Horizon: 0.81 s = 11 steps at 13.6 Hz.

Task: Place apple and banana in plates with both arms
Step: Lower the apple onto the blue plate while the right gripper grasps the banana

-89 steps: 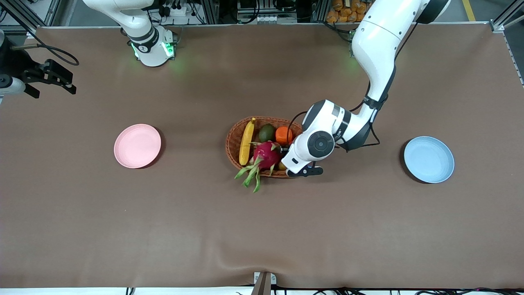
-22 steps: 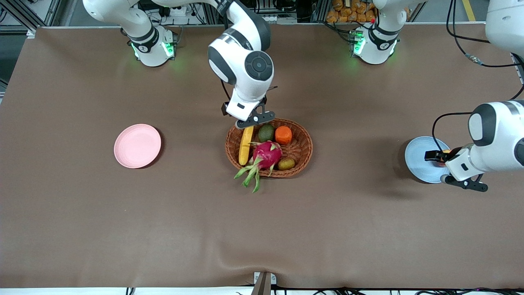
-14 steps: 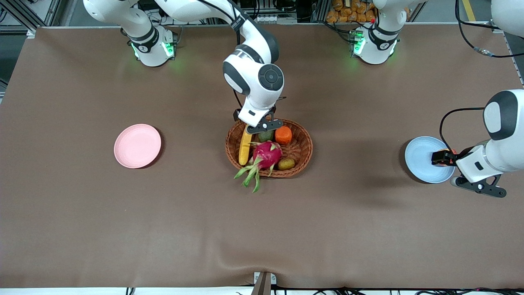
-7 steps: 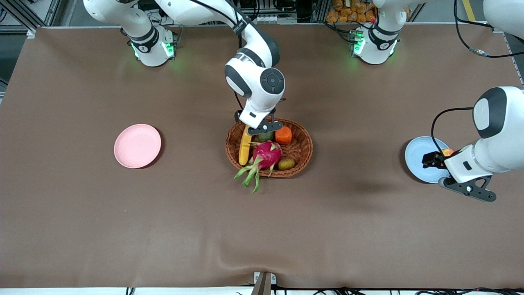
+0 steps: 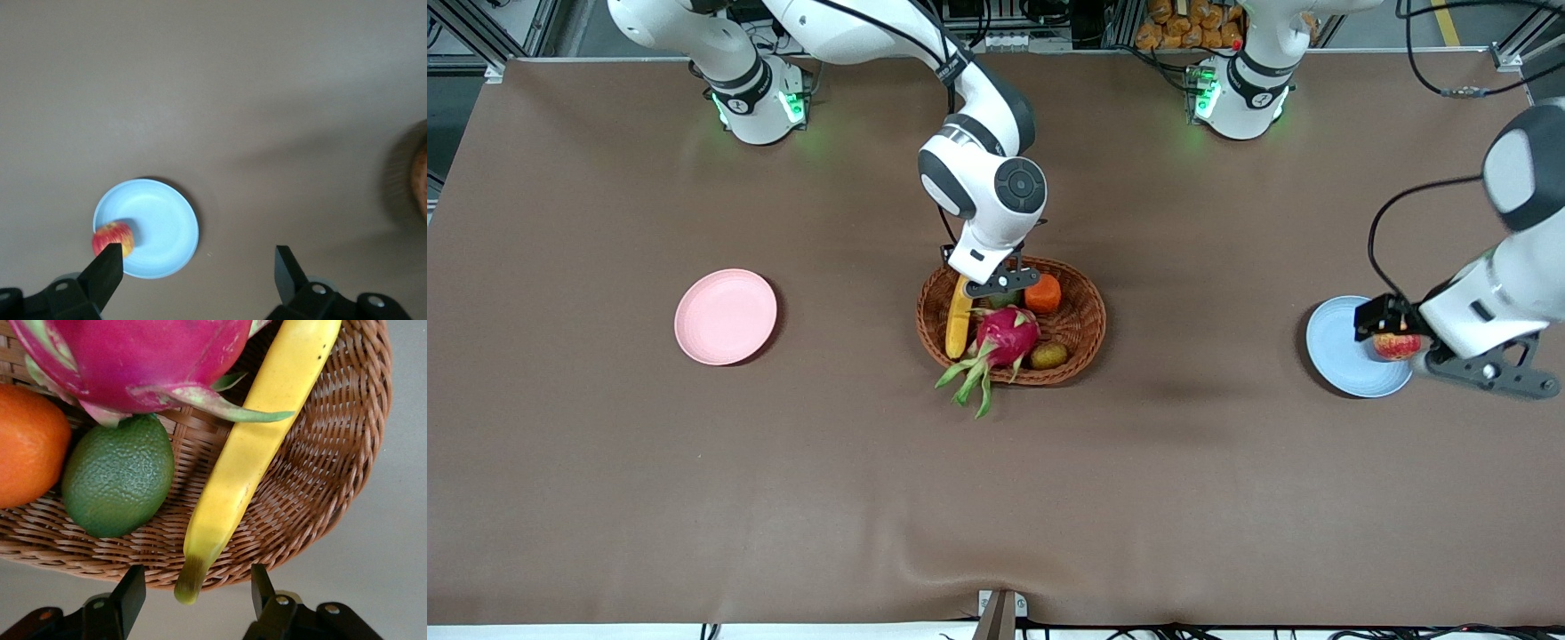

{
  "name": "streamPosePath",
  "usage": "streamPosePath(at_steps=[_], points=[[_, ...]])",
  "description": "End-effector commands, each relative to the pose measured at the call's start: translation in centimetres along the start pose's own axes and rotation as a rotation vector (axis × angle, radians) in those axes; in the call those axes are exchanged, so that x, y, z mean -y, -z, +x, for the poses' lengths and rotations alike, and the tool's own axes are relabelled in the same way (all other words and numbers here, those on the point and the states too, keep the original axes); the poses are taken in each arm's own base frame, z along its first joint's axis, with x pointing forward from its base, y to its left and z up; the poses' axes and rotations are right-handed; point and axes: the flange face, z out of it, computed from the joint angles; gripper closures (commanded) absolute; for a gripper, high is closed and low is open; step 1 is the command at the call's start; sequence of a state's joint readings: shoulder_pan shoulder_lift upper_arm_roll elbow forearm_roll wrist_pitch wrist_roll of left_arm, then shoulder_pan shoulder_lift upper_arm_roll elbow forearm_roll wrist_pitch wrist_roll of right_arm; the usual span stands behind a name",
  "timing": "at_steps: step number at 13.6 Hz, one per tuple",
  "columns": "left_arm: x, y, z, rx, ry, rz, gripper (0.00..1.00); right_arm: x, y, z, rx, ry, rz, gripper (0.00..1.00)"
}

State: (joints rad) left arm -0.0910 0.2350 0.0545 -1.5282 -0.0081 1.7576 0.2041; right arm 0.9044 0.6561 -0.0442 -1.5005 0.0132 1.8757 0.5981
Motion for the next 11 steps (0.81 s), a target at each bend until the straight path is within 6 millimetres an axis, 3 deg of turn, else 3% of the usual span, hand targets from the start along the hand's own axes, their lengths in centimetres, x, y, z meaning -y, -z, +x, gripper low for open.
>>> streamPosePath(at_steps=[1,7,11], points=[[0.1,2.7,-2.3,0.015,0.064,-0.024,0.0,0.6,0.0,0.3,-0.015,-0.011,-0.009,0.36],[1.5,9.3,-8.6,0.075,0.142,0.029,0.0,0.9,-0.4,0.3,-0.009,-0.009,-0.011,0.52],[2.1,12.8,-11.1,0.021,0.196,0.033,0.0,1.4,-0.9,0.0,-0.005,-0.025,-0.019,0.6]])
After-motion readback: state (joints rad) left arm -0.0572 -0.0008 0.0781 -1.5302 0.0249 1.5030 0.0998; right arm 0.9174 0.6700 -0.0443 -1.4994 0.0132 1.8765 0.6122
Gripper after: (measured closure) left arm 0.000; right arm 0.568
